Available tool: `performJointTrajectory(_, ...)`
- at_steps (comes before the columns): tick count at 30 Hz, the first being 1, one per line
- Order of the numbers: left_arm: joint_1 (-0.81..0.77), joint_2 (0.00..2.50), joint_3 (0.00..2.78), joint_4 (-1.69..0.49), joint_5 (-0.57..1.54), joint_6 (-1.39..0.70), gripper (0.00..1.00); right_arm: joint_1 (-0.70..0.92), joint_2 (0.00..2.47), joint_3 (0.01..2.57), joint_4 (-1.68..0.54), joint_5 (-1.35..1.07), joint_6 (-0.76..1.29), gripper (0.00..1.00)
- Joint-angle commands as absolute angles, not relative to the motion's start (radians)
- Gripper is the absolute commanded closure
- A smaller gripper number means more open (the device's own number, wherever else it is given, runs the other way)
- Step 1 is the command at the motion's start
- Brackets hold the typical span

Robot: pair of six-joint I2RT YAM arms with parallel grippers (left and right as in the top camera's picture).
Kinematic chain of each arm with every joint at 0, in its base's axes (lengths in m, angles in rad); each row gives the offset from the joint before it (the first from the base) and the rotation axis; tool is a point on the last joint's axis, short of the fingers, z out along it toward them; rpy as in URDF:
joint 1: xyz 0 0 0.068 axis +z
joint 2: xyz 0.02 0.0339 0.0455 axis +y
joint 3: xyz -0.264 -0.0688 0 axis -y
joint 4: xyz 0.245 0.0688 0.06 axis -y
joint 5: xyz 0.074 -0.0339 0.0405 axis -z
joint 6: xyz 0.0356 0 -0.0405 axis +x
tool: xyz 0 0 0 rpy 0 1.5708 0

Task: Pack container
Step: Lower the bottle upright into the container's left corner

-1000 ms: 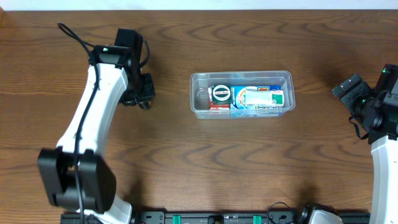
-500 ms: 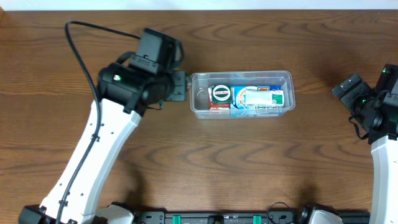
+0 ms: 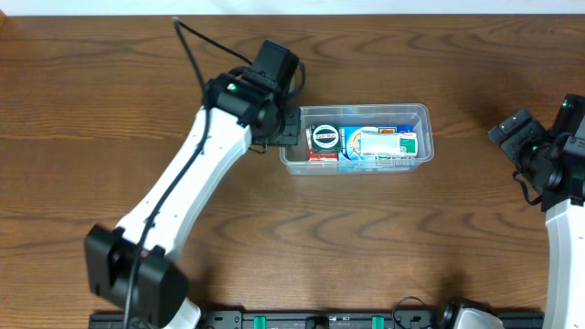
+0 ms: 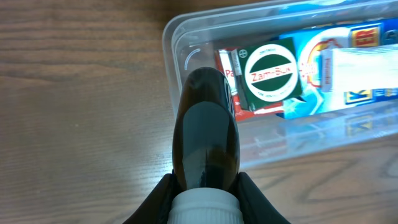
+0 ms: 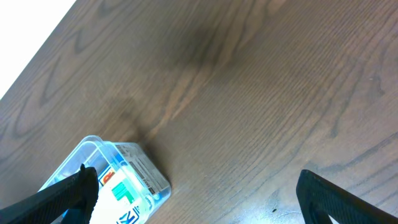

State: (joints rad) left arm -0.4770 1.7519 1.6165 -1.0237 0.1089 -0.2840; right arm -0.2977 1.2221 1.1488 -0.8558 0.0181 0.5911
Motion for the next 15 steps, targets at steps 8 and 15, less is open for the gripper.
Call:
performJointTrajectory(8,-0.477,1.852,1.634,-0.987,0.113,-0.286,0.76,-0.300,1.224,1.150,-0.860,0.022,0.578,0.01)
performJointTrajectory(15,-0.477,1.930,1.634,-0.958,0.113,-0.285,0.76,-0.300,1.224,1.150,-0.861,0.022,0.579,0.01)
